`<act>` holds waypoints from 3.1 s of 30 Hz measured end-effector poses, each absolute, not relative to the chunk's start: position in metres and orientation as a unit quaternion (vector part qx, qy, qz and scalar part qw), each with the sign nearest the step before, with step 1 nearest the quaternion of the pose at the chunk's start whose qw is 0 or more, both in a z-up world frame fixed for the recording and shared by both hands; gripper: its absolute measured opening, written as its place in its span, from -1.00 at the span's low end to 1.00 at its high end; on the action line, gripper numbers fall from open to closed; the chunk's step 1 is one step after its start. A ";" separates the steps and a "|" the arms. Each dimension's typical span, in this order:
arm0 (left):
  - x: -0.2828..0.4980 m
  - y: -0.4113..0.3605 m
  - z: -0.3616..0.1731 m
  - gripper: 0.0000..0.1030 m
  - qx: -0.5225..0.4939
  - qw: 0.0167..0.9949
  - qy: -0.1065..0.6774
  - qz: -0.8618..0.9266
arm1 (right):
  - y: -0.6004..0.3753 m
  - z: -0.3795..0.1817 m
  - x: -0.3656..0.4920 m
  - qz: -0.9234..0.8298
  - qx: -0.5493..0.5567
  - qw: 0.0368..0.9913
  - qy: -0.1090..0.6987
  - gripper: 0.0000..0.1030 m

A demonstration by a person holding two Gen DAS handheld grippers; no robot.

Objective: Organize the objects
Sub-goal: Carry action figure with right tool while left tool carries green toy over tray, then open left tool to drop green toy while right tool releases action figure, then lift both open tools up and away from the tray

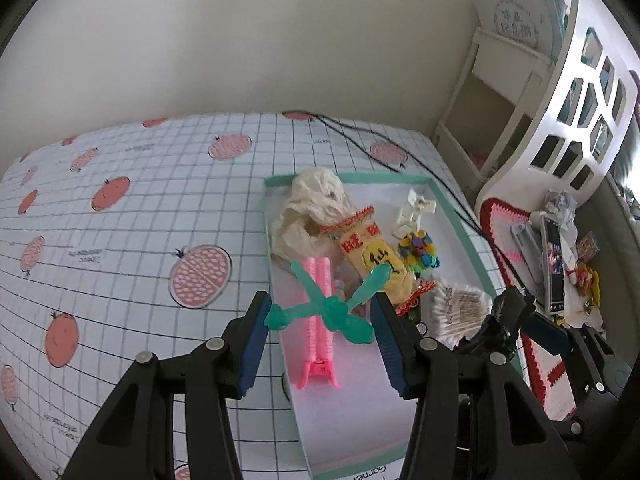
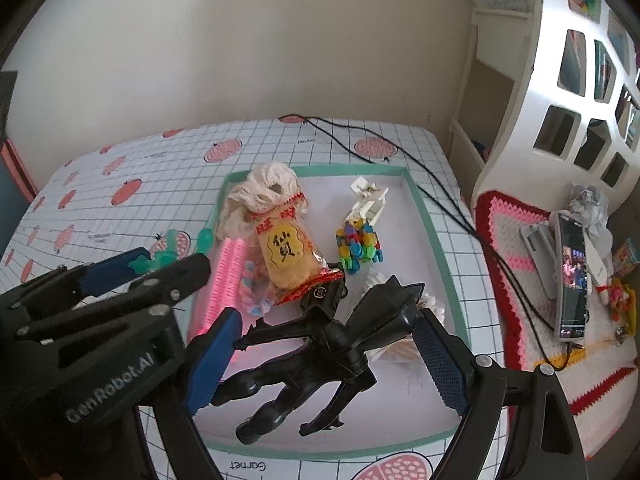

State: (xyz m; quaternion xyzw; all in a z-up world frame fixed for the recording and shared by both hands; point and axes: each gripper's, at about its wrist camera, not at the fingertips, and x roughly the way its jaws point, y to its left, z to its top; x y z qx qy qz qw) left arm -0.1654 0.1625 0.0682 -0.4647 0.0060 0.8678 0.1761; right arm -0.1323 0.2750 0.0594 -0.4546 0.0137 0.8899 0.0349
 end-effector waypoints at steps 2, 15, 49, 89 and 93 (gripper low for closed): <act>-0.169 0.165 0.058 0.03 -0.474 0.175 0.005 0.863 | 0.275 0.052 -0.136 0.886 -0.463 0.037 0.012 0.72; -0.171 0.178 0.028 0.04 -0.504 0.175 0.024 0.846 | 0.277 0.024 -0.142 0.867 -0.497 0.043 -0.004 0.72; -0.155 0.175 0.041 0.31 -0.502 0.192 0.030 0.843 | 0.282 0.025 -0.130 0.863 -0.503 0.035 0.013 0.73; -0.133 0.088 0.071 1.00 -0.460 0.095 0.023 0.883 | 0.277 0.052 -0.091 0.865 -0.492 0.072 0.073 1.00; -0.122 0.078 0.079 1.00 -0.448 0.087 0.027 0.889 | 0.269 0.057 -0.078 0.865 -0.491 0.072 0.072 1.00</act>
